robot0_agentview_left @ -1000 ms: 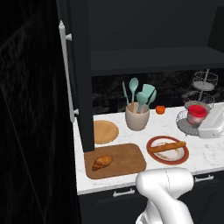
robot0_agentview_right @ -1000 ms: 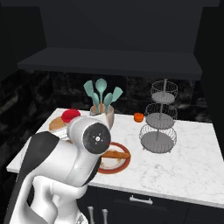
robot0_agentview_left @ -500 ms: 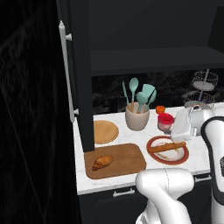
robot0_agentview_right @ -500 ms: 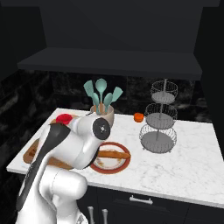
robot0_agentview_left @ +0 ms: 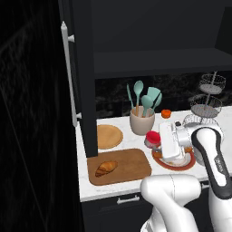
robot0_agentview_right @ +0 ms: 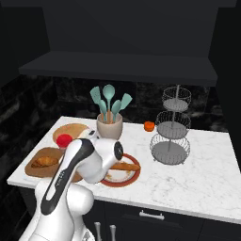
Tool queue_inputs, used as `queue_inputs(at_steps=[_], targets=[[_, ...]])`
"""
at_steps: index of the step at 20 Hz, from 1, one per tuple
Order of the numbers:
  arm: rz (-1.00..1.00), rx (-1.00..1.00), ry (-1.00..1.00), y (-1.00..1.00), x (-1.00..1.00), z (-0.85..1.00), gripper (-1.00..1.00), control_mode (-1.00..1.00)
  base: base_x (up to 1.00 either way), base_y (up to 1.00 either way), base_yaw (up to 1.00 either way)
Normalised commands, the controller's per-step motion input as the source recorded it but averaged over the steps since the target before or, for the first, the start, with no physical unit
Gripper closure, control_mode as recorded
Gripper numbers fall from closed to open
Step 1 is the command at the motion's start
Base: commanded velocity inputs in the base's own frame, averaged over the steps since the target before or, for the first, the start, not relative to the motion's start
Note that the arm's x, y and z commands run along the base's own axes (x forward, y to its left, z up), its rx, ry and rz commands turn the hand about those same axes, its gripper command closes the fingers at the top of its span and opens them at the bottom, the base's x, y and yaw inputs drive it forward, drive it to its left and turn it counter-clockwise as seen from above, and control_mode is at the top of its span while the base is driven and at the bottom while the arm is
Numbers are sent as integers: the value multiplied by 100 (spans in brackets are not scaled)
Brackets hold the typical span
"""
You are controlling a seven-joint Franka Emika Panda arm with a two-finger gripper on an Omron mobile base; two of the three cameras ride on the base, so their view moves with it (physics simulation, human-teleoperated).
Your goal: From the different types of pastries on the counter, select a croissant and place it on the cutting board. Then retrieve a jar of jam from the cabinet and place it alongside the croissant on the cutting board.
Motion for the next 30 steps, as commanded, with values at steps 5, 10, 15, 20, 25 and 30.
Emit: queue_inputs(at_steps=[5, 10, 15, 20, 25, 30], targets=[[0, 3, 0, 11, 63, -76, 100, -100, 0, 0, 0], [0, 0, 3, 28, 54, -50, 100, -100, 0, 0, 0], [-2, 0, 0, 4, 42, -32, 100, -100, 0, 0, 0], [0, 0, 5, 12, 12, -17, 100, -100, 0, 0, 0], [0, 0, 21, 60, 15, -48, 100, -100, 0, 0, 0], [0, 0, 3, 2, -12, -6, 100, -100, 0, 0, 0]])
